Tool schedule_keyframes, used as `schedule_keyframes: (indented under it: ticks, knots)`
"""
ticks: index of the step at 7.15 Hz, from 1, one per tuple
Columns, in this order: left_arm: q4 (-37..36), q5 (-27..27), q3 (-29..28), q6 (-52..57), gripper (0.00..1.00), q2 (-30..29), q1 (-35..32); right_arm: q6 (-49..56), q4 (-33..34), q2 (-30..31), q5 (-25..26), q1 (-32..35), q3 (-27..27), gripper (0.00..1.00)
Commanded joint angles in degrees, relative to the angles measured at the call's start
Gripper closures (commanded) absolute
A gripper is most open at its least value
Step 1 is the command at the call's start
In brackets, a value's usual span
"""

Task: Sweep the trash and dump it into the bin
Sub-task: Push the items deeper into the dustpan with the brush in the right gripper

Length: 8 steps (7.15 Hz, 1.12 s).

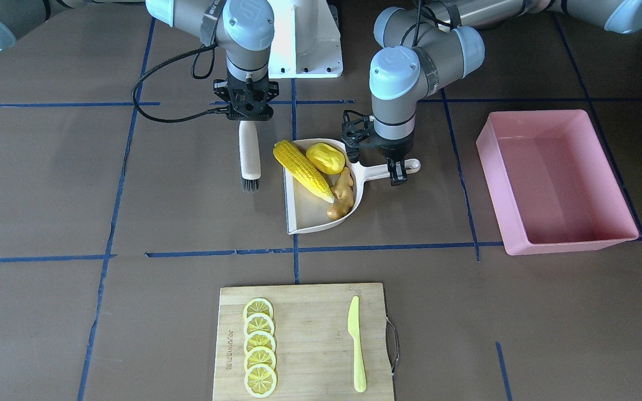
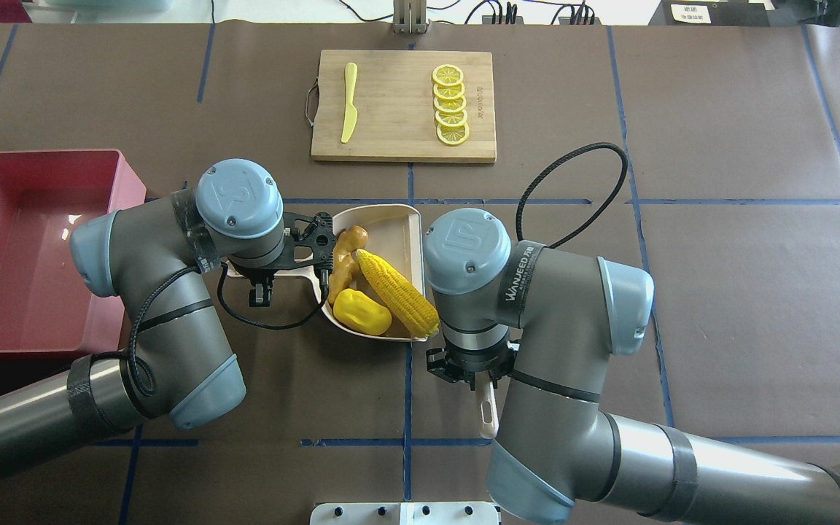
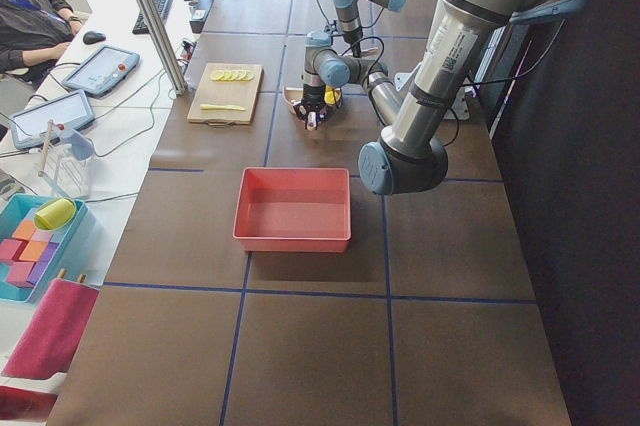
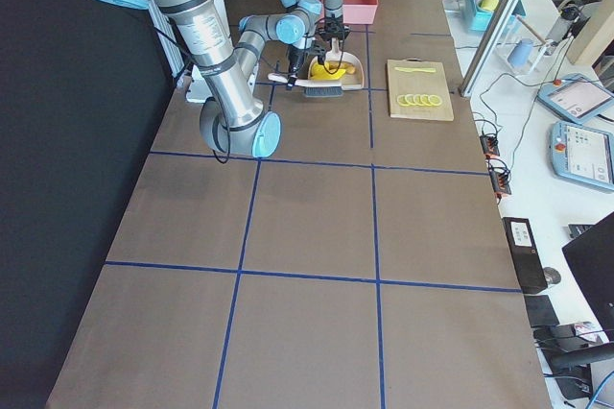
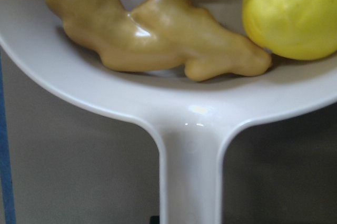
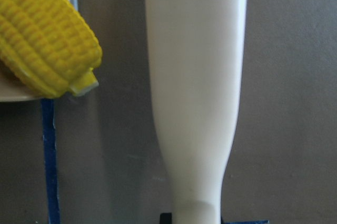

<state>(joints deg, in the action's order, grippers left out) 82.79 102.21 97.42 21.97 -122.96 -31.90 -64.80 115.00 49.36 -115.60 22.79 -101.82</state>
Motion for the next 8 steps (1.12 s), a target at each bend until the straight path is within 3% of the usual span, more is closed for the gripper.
schedule_keyframes:
  ticks: [1, 8]
  knots:
    - [0.0, 0.09, 0.14, 0.0, 1.0, -0.09, 0.0, 1.34, -0.3, -2.95, 0.28, -0.02, 4.96, 1.0]
    - [4.04, 1.66, 0.23, 0.18, 1.0, 0.44, -0.44, 2.92, -0.48, -3.13, 0.11, 1.11, 4.35, 1.0]
